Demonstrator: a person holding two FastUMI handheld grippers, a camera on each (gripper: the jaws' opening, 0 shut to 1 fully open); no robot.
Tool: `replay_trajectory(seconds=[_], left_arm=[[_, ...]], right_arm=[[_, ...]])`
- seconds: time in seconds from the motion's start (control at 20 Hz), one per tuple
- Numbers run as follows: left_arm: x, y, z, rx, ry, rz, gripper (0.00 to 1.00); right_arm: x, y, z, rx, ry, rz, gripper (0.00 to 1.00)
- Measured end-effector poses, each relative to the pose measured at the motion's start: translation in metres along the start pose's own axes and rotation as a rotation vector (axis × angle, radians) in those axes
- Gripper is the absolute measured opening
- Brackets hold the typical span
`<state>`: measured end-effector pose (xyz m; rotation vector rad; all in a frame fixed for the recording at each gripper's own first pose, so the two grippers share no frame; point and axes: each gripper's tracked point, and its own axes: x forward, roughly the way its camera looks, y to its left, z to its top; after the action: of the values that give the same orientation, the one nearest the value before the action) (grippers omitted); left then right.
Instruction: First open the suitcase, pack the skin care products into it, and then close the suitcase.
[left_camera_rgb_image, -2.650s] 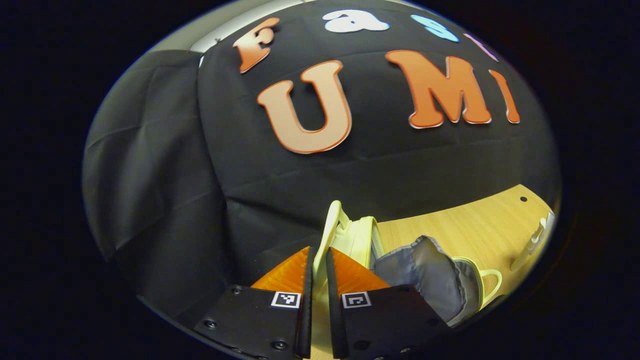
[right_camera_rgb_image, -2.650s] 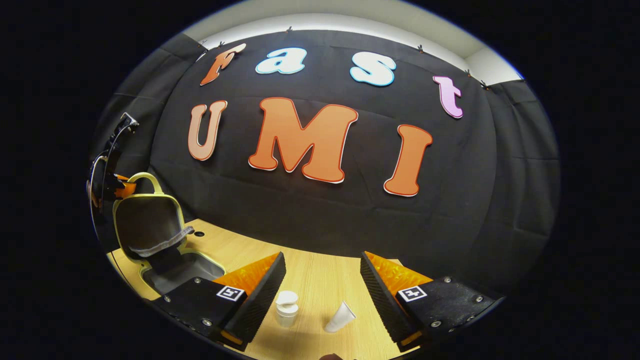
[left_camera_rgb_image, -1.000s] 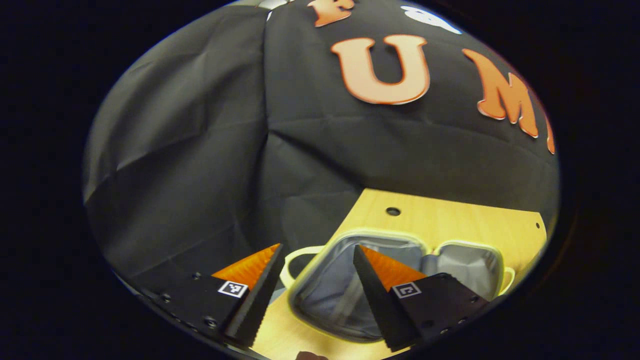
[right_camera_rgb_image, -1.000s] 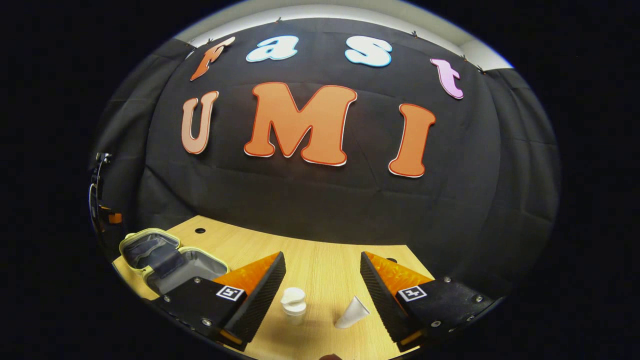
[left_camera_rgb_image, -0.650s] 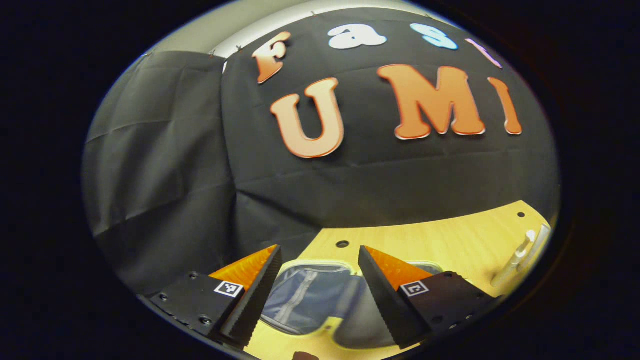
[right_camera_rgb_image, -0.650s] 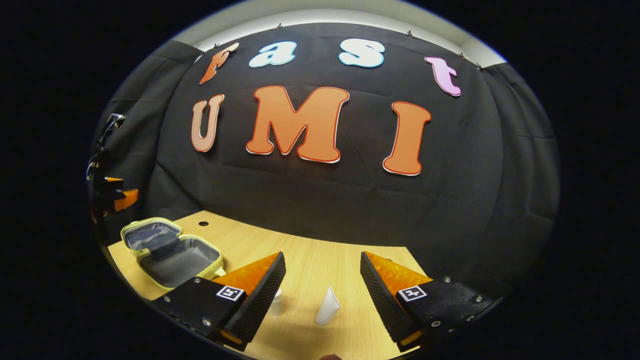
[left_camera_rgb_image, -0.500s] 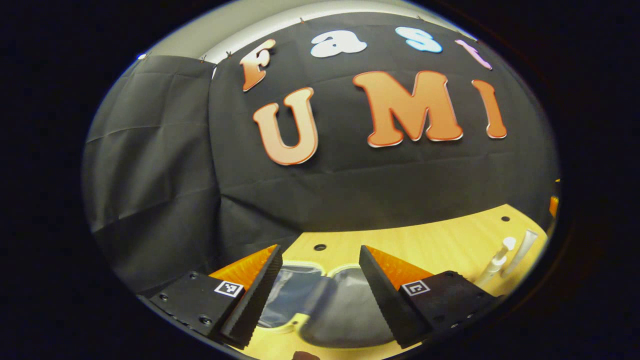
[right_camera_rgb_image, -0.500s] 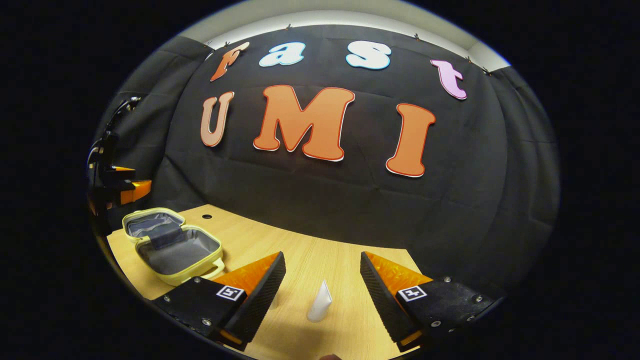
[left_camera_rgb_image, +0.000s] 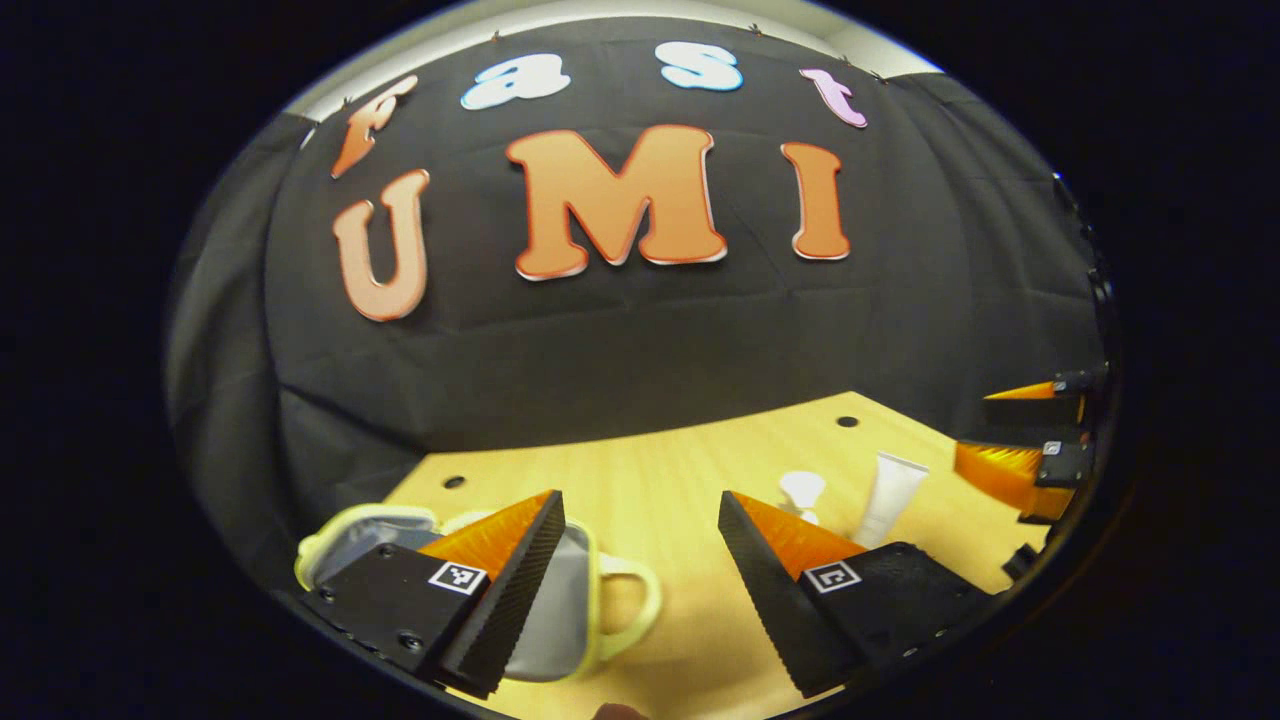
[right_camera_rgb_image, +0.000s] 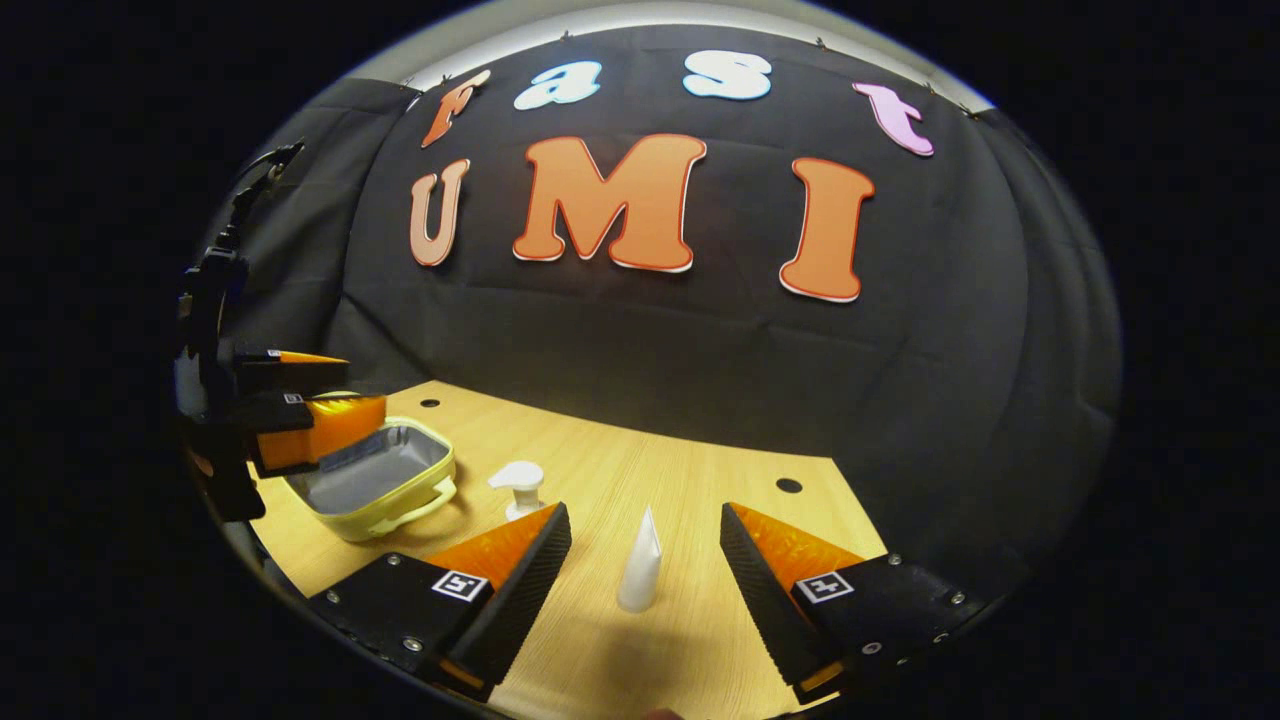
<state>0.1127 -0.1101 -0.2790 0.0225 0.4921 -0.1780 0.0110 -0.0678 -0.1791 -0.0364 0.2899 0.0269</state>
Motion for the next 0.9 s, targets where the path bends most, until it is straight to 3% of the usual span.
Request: replay_trajectory(seconds=[0.4, 0.9], left_arm=[[0.062, -0.083, -0.068, 0.056, 0.168, -0.192, 1.00], [0.138, -0.135, -0.147, 0.006, 0.346, -0.301, 1.00]], right_arm=[[0.030, -0.015, -0.067, 0.006, 0.164, -0.007, 0.97], [0.059, -0.022, -0.102, 0.000, 0.292, -0.011, 0.96]])
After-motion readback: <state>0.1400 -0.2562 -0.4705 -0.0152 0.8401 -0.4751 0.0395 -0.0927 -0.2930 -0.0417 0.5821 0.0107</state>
